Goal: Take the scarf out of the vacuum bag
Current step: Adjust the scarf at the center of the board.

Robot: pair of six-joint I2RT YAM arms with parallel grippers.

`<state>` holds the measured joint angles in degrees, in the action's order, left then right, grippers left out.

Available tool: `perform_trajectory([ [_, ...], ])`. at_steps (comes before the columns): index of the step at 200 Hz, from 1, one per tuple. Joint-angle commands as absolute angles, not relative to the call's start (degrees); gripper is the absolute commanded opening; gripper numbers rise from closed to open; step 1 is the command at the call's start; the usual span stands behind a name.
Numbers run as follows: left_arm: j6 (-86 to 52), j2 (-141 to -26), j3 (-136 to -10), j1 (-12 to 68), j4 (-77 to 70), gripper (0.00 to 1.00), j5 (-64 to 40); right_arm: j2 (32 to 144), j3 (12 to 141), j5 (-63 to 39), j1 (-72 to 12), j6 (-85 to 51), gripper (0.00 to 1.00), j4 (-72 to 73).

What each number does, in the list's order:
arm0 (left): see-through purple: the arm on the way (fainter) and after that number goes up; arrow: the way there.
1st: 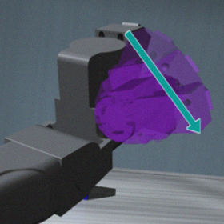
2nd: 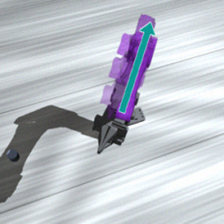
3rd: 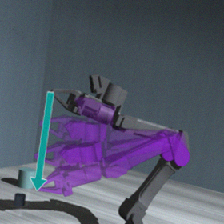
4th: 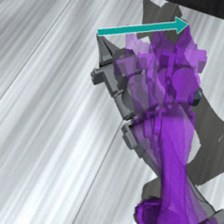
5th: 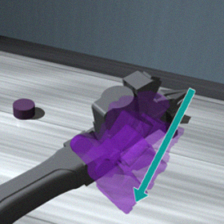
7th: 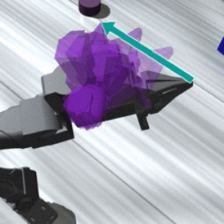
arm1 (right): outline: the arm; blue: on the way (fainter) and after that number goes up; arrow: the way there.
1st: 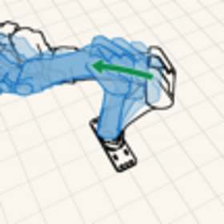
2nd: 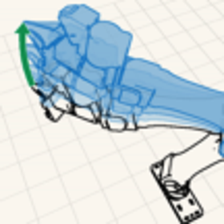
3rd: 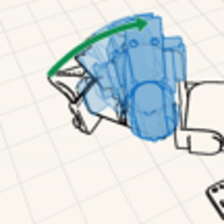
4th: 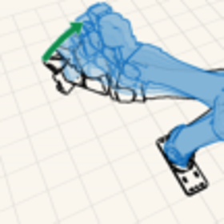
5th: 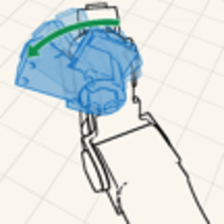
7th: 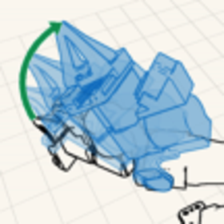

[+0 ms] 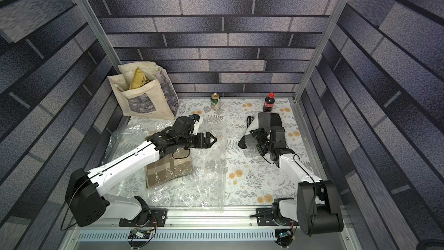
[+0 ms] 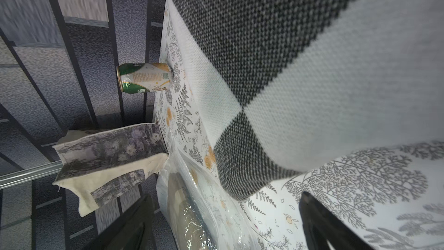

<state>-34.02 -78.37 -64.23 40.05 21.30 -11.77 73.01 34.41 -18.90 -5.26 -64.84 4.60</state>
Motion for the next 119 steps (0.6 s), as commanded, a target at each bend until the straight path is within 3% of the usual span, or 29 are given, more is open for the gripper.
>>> perform_trajectory([
  [1, -32.56, -76.91, -65.39, 40.43, 21.85, 1.00, -10.46, 75.43, 33.11, -18.52, -5.71, -69.84, 0.96, 10.40],
  [81, -33.09, -79.64, -64.91, 41.56, 18.61, 1.00, -11.90, 77.84, 29.54, -12.04, -7.98, -75.68, 0.94, 17.52],
  [119, -33.78, -82.47, -65.56, 42.68, 16.41, 1.00, -12.95, 76.18, 30.22, -7.42, -7.73, -74.44, 0.93, 13.74],
])
